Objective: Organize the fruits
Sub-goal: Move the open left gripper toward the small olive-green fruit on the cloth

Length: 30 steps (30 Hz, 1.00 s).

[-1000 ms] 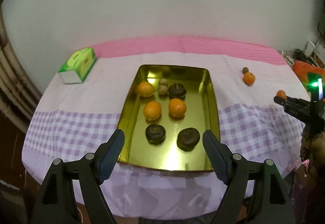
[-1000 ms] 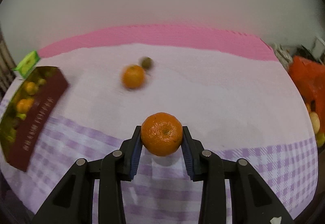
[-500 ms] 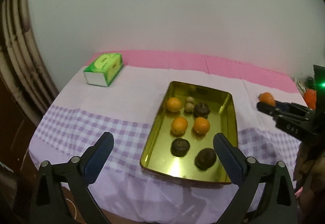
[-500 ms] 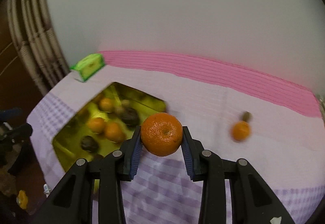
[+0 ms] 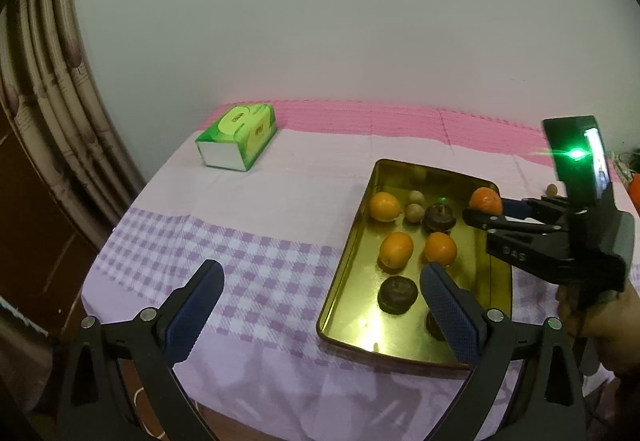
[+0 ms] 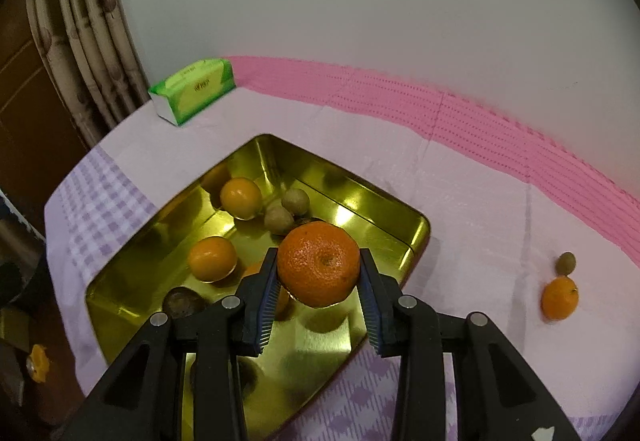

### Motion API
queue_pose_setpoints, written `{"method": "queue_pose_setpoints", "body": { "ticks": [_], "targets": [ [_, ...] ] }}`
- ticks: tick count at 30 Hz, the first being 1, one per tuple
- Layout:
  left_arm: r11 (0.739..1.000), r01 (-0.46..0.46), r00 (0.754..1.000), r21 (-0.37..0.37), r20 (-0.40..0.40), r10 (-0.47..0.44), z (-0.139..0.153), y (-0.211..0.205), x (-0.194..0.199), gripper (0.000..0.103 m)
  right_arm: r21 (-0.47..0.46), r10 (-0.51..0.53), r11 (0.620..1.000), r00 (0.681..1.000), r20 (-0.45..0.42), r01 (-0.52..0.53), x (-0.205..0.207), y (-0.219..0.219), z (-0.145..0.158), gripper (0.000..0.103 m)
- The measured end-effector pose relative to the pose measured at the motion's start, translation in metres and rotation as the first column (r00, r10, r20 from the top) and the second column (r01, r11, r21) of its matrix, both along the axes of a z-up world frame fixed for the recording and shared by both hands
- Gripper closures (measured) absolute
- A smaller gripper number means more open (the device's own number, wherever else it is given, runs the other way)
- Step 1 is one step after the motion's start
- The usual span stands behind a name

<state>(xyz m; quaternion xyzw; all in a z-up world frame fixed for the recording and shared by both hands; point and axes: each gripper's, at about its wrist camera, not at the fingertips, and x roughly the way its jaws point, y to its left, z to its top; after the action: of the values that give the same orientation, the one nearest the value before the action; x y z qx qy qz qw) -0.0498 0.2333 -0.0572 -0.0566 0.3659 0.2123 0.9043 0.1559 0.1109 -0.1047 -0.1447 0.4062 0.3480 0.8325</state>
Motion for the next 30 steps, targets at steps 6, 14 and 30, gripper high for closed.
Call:
{"method": "queue_pose_setpoints", "body": {
  "ticks": [6,14,30],
  "targets": [
    [0.999,0.038,0.999,-0.010,0.007,-0.038,-0.002,-0.004,0.000,0.005,0.004,0.002,1.000,1.000,-0.002,-0.002,0.002,0.007,-0.004,0.065],
    [0.993,0.107,0.994,-0.056,0.007,-0.107,-0.002,-0.012,0.001,0.005,0.148,-0.096,0.985,0.994,0.053,0.088,-0.006,-0.048,0.022,0.050],
    [0.972,0.235,0.972,-0.004,0.025,-0.235,-0.003,-0.051,0.001,0.005,0.084,-0.406,0.911,0.914,-0.003,0.404,0.035,-0.216,-0.020,0.047]
  ]
}}
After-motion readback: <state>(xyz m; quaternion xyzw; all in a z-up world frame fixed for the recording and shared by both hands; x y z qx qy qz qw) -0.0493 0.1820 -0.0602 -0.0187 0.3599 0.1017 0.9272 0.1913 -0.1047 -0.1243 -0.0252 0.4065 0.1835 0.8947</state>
